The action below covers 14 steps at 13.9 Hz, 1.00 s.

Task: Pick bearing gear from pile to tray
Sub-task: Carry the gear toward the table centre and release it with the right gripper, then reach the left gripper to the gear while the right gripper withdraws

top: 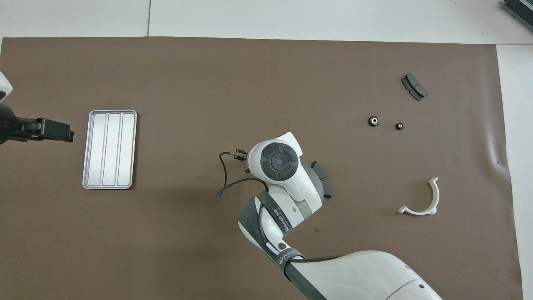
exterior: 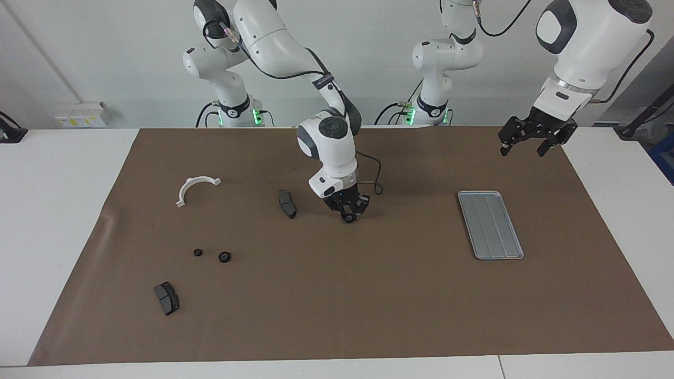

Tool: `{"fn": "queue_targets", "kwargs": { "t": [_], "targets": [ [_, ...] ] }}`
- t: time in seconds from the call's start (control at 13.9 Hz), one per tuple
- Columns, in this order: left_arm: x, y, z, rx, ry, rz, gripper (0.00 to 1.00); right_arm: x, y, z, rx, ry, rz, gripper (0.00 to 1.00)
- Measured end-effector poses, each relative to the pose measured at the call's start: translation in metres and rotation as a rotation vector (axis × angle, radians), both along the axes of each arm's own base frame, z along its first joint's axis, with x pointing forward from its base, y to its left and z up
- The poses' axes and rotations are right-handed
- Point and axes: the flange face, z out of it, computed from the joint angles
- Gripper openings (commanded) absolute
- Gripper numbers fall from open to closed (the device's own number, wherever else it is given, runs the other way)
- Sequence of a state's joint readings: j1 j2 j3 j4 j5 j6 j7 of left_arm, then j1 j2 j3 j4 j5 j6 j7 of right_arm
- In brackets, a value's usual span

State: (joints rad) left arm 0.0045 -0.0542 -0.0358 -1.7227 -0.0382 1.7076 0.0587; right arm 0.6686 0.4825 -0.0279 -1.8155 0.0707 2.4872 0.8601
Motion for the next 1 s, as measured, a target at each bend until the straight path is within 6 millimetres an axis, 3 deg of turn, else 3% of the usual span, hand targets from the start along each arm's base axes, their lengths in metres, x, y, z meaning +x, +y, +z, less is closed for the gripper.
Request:
{"fn": "queue_targets", "kwargs": {
  "t": [0.14,0.29,0.5,0.65,1.0],
  "targets": [
    [-0.001,-0.016,-0.001,0.0,0.001,-0.029,1.0,0.001,-0.002,0.003,-0.014,-0.003,0.006,1.0],
    [-0.002,-0.028,-0.001,0.0,0.0,-0.048,1.0,0.011,-0.016,0.023,-0.029,-0.016,-0.003,1.0],
    [-0.004,-0.048,-0.002,-0.001,-0.001,-0.053,1.0,0.041,-0.081,0.074,-0.068,-0.032,0.003,1.0],
    [-0.006,-0.076,-0.005,-0.004,-0.008,-0.052,1.0,0.06,-0.132,0.093,-0.09,-0.033,0.037,1.0],
    [-0.013,-0.162,-0.03,-0.019,-0.013,0.003,1.0,0.096,-0.238,0.09,-0.143,-0.043,0.176,1.0]
  ]
}}
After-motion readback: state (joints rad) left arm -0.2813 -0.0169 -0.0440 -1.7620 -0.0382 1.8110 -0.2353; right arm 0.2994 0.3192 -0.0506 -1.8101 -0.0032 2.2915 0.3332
